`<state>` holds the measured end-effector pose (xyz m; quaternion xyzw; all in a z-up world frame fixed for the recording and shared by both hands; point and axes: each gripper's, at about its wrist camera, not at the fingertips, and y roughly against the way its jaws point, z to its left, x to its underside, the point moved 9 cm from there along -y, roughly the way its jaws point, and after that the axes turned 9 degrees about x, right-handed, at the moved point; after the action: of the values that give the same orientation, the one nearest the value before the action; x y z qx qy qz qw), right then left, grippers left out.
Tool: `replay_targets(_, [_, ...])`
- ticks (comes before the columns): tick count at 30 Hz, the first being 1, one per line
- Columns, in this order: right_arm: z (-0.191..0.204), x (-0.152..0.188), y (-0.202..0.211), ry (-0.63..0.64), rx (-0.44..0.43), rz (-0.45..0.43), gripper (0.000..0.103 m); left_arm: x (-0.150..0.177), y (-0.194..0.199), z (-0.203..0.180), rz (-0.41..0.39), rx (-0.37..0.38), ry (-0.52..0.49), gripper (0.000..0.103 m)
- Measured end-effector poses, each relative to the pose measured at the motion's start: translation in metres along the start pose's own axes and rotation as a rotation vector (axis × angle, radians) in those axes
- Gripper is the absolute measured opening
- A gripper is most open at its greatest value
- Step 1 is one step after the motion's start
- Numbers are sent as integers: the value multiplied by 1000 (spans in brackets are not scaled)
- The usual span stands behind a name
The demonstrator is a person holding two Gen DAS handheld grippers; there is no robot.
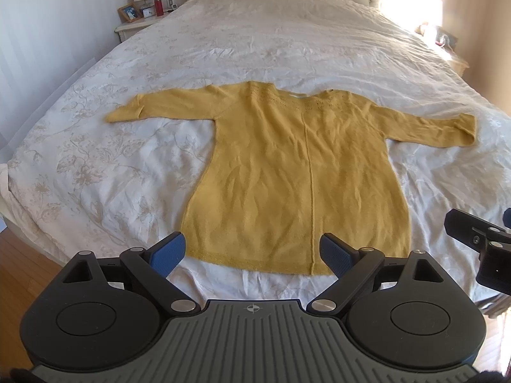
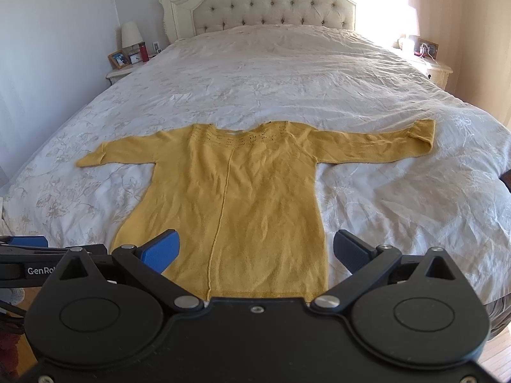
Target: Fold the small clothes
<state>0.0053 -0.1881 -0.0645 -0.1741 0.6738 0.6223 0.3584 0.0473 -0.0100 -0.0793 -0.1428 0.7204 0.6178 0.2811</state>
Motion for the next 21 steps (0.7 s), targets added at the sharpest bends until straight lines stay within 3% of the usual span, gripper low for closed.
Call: replay_targets(21, [3, -2, -2, 1, -24, 2, 102, 2, -4, 3, 11, 12, 5, 92])
